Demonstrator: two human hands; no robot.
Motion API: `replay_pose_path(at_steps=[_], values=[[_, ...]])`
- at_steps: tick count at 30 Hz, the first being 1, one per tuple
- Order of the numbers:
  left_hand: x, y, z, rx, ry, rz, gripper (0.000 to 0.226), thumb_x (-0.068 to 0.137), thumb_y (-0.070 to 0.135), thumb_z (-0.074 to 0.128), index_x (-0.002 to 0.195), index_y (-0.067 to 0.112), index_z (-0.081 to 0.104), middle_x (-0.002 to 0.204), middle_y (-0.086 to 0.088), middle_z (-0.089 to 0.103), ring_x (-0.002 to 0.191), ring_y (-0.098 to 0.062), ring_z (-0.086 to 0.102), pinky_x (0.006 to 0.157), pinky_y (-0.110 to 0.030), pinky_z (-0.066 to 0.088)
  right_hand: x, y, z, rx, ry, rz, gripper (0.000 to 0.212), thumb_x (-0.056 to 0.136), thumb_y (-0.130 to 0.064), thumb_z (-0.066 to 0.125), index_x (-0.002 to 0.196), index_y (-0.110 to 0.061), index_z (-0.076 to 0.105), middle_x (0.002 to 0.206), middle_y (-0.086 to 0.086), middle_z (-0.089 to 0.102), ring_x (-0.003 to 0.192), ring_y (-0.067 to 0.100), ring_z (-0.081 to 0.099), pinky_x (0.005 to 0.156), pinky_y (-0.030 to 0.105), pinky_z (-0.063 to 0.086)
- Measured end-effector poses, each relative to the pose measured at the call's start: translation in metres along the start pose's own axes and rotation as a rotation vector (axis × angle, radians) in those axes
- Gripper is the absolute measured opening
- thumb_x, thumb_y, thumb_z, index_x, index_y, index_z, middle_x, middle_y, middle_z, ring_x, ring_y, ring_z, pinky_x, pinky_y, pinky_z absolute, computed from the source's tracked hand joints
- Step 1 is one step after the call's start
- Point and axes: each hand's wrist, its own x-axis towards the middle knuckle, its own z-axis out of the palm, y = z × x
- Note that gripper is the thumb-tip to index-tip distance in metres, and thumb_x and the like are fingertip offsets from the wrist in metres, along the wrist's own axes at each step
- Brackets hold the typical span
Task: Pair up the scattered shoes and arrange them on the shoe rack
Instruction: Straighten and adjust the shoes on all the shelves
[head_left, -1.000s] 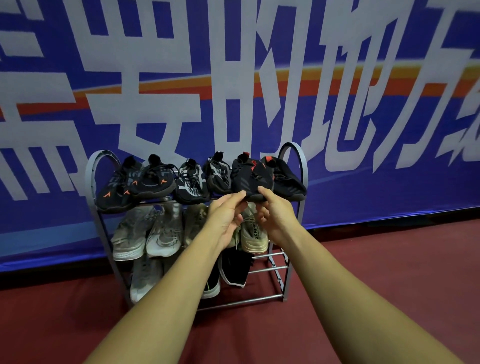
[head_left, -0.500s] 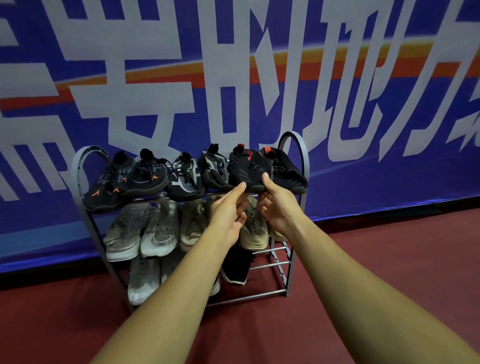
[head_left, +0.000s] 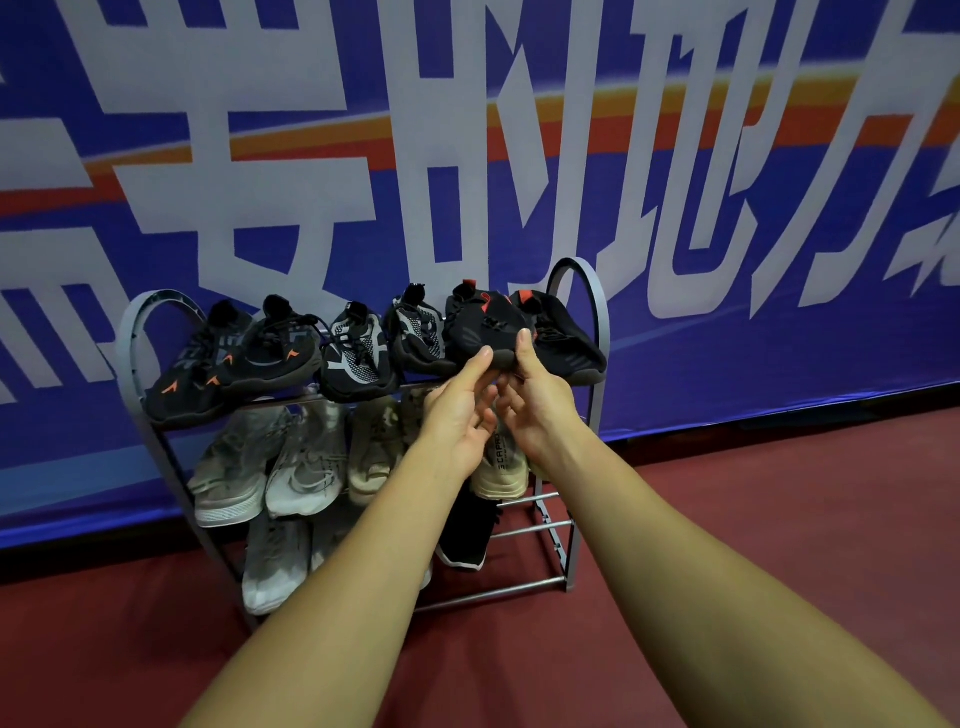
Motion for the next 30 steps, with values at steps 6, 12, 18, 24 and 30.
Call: replay_pose_path(at_steps=[6,12,18,24,30], values=[[-0.001,-0.003,-0.007,-0.031,-0.004,-0.003,0.038,0.083,0.039,0.076,0.110,0.011,0.073,0.099,0.000,0.075,0.074,-0.008,0.063,0.064,-0.020,0.042,-0.002,0.001,0.000,-0.009,-0.047,0.024,0.019,0.090,-0.029,0.071,0.096,-0.011,0.071,0.077,-0.001,0.071,0.060,0.006,0.060,0.056,0.021,0.049],[0.005,0.007,-0.022,0.133,0.136,-0.025,0.032,0.087,0.045,0.069,0.102,0.018,0.068,0.091,0.002,0.074,0.072,-0.010,0.062,0.056,-0.022,0.041,0.002,0.000,0.003,-0.059,-0.014,0.000,0.016,0.094,-0.025,0.065,0.098,-0.010,0.067,0.080,0.000,0.069,0.061,0.008,0.057,0.056,0.021,0.042],[0.010,0.010,-0.020,0.156,0.183,0.083,0.008,0.092,0.026,0.059,0.090,0.019,0.061,0.081,0.003,0.077,0.075,-0.009,0.063,0.054,-0.022,0.041,0.002,0.000,-0.001,0.018,-0.056,0.016,0.012,0.095,-0.022,0.063,0.097,-0.011,0.066,0.077,-0.001,0.070,0.061,0.007,0.057,0.053,0.019,0.041],[0.008,0.009,-0.023,0.216,0.192,0.164,0.011,0.094,0.024,0.052,0.086,0.018,0.057,0.080,0.005,0.077,0.073,-0.006,0.061,0.054,-0.021,0.039,0.003,0.005,0.001,0.097,-0.098,0.062,0.008,0.095,-0.019,0.063,0.094,-0.012,0.065,0.073,-0.002,0.070,0.060,0.007,0.058,0.052,0.019,0.042],[0.008,0.008,-0.028,0.291,0.205,0.234,0.016,0.095,0.020,0.049,0.083,0.015,0.058,0.090,0.000,0.078,0.071,-0.001,0.066,0.054,-0.021,0.036,0.006,0.012,0.005,0.092,-0.095,0.075,0.016,0.098,-0.023,0.060,0.095,-0.009,0.067,0.074,0.000,0.072,0.059,0.007,0.055,0.053,0.019,0.039]])
